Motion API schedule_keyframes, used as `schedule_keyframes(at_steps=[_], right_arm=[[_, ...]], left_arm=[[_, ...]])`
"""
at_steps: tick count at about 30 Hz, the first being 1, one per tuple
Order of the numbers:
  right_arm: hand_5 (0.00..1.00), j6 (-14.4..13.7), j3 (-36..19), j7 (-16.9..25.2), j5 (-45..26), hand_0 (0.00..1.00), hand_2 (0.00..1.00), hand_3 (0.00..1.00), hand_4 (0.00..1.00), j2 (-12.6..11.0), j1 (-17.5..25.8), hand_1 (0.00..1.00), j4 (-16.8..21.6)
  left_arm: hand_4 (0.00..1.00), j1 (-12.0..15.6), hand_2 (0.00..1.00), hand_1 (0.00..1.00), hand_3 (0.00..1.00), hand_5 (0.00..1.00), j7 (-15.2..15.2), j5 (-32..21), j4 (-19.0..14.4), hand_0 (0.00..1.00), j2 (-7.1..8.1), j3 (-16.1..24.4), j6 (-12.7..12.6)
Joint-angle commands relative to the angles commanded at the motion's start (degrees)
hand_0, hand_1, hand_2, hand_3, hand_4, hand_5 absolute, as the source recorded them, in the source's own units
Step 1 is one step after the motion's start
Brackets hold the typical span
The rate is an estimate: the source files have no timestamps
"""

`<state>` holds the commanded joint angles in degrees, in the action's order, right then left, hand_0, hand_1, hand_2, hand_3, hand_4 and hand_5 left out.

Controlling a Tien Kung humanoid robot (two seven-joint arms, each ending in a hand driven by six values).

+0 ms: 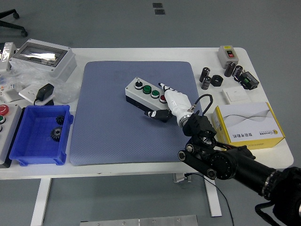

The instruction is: Pick up the button,place it on the desk,press the button,press the button

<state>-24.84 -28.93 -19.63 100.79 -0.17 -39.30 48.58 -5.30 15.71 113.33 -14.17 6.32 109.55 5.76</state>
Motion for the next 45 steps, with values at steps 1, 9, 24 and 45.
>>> schedule_keyframes(at_steps=[1,9,24,45], right_arm=[[0.303,0.0,0.0,0.0,0.0,0.250,0.726,0.998,0.918,0.0,0.0,0.529,0.0],[0.133,0.3,-0.2,-0.8,2.3,0.166,0.600,0.886,0.702,0.2,0.0,0.446,-0.6],[0.002,0.7,-3.3,1.7,10.4,0.056,0.347,0.368,0.009,-1.5,0.4,0.288,2.2],[0.002,1.0,7.8,24.2,9.8,0.112,0.304,0.222,0.002,-10.8,0.4,0.308,12.1]], left_arm=[[0.594,0.0,0.523,0.592,0.634,0.042,0.0,0.0,0.0,0.650,0.00,0.0,0.0],[0.609,0.0,0.524,0.596,0.638,0.046,-0.4,0.4,0.2,0.650,0.01,0.2,0.2],[0.635,0.0,0.528,0.603,0.646,0.059,-1.9,1.2,0.9,0.650,-0.01,0.8,0.5],[0.644,0.2,0.530,0.607,0.650,0.061,-1.8,0.6,0.9,0.650,-0.53,0.3,0.1]])
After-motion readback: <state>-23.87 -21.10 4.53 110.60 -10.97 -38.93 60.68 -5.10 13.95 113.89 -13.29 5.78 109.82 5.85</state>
